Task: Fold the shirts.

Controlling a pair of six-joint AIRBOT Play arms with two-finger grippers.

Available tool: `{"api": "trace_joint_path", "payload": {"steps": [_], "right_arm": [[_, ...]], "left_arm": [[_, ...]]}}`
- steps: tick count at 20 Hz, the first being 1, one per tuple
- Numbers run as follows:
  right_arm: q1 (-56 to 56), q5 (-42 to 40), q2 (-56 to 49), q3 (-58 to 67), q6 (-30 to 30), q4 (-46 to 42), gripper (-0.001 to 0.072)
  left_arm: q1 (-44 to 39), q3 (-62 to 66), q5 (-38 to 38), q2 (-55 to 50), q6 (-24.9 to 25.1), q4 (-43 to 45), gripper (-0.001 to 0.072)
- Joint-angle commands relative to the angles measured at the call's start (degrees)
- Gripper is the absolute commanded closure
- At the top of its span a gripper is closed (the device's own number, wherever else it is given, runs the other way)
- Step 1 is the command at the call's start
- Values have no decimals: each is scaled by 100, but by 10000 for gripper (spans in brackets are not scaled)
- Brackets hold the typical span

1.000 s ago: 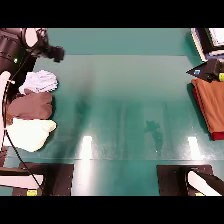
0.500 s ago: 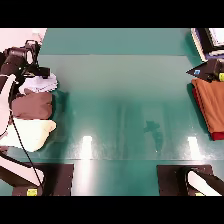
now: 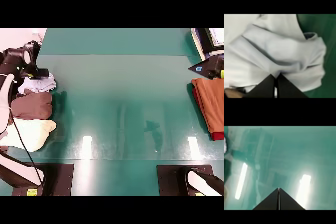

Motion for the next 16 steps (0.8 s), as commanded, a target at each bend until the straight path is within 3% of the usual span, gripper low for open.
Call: {"api": "trace_joint_path", "payload": {"steps": [1, 8, 13, 16], "right_arm": [[4, -350, 4, 533, -2, 0, 696], [4, -649, 4, 1989, -4, -22, 696], [4, -605, 11, 2258, -4, -2, 696], [4, -444, 9, 2256, -4, -4, 696]], "left_arm": [[-254, 387, -192, 761, 216, -214, 688], [-1873, 2140, -656, 2927, 737, -415, 688], [-3713, 1869, -1292, 3235, 765, -492, 688], [-4548, 925, -1349, 2968, 774, -1154, 686]]}}
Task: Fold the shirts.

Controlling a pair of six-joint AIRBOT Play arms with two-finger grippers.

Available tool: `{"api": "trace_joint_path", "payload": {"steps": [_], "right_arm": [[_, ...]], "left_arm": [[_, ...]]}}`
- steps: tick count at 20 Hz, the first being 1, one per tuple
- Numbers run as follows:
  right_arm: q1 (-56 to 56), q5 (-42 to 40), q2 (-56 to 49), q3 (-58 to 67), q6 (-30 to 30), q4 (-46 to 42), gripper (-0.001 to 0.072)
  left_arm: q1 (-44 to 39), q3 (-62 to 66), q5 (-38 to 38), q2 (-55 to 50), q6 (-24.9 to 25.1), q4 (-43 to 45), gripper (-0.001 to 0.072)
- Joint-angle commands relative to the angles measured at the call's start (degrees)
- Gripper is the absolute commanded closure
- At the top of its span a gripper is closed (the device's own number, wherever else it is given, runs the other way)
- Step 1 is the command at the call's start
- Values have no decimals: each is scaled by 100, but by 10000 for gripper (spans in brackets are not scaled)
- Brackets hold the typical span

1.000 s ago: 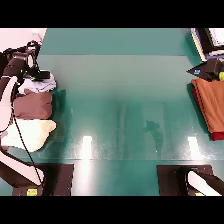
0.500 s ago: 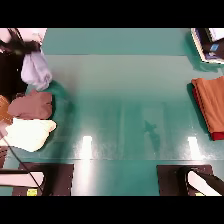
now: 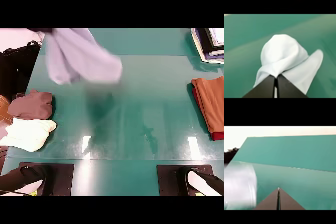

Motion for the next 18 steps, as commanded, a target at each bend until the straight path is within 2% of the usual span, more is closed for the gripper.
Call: {"api": "trace_joint_path", "payload": {"steps": [1, 3, 5, 11, 18], "right_arm": [[2, 170, 4, 66, 4, 7, 696], [2, 269, 4, 66, 4, 7, 696], [2, 293, 4, 66, 4, 7, 696], [2, 433, 4, 66, 4, 2, 696], [2, 498, 4, 66, 7, 7, 696]], "left_arm": [[-953, -866, -181, -219, 31, -885, 686], [-1161, -1521, 48, -535, 70, -1873, 672], [-1217, -2065, 372, -831, 328, -2688, 672], [-1069, -2218, 485, -1060, 431, -2485, 676], [-1091, -2251, 1156, -1255, 431, -3018, 663]]}}
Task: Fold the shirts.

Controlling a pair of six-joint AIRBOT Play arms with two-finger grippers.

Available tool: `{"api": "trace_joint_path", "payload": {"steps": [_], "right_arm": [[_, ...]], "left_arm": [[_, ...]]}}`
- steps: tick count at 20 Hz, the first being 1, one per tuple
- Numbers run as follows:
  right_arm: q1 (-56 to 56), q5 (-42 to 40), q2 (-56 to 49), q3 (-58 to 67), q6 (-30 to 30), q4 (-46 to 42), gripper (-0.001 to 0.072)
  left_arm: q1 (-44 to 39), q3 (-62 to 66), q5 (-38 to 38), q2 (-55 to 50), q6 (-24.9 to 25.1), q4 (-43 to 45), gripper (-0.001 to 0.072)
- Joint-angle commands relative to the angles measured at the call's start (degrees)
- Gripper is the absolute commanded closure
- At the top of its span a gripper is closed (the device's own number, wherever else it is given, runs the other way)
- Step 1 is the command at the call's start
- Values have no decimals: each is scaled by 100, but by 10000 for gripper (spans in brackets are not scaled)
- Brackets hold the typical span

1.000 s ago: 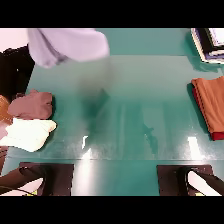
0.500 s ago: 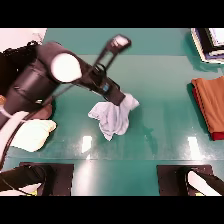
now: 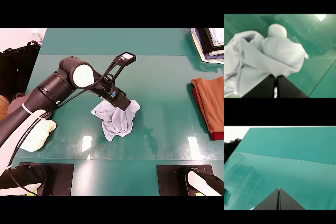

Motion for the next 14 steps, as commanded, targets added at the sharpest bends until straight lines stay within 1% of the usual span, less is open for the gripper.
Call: {"api": "trace_joint_path", "payload": {"steps": [1, 3, 6, 7, 8, 9, 11, 12, 14], "right_arm": [[7, 116, 4, 7, 4, 2, 696], [7, 164, 4, 7, 4, 0, 696], [4, 188, 4, 7, 4, -2, 696], [4, 190, 4, 7, 4, 0, 696], [4, 192, 4, 7, 2, 0, 696], [4, 197, 4, 7, 4, -2, 696], [4, 205, 2, 7, 2, -2, 696], [4, 205, 2, 7, 2, -9, 696], [4, 251, 4, 7, 2, -13, 696]], "left_arm": [[-2, -17, 229, -133, 0, -361, 663], [-2, -17, 175, -269, 0, -616, 664], [-2, -17, 452, -304, -4, -557, 662], [-2, -17, 503, -306, -4, -560, 408], [-2, -17, 466, -306, -105, -551, -13], [4, -17, 389, -306, -162, -501, 2], [13, 7, 205, -304, -109, -138, 2], [70, 46, 2, -297, -160, 190, 3], [376, 101, -389, -297, -170, 535, 3]]}}
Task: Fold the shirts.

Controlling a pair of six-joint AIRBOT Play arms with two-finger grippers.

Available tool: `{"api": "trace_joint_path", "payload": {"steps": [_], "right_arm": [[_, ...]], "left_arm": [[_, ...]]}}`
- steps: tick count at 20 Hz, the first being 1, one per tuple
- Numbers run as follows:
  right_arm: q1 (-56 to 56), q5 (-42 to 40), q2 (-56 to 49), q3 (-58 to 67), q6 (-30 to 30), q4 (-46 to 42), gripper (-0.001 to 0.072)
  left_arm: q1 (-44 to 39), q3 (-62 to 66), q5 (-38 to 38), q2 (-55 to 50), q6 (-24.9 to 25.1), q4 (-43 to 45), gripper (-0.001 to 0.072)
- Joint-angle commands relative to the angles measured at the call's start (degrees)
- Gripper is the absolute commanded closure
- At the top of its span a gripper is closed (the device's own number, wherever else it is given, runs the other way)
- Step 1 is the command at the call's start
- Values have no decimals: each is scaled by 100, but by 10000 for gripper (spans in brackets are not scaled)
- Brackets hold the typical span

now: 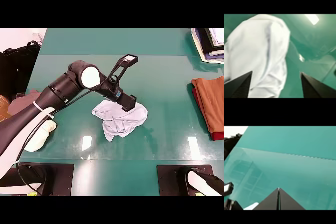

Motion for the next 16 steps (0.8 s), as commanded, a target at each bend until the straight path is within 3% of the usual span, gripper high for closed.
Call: {"api": "trace_joint_path", "payload": {"steps": [1, 8, 12, 16], "right_arm": [[4, 76, 4, 7, -2, -11, 696], [4, 192, 4, -111, 0, -9, 696], [7, 197, 4, -549, 2, 9, 696], [7, 192, 4, -938, 2, 13, 696]], "left_arm": [[494, 37, -588, -4, -61, 629, 3], [2201, -949, -337, -227, -275, 195, 3], [2280, -1401, 173, -627, 138, -66, 3], [2094, -1399, 369, -1040, 627, -870, 3]]}}
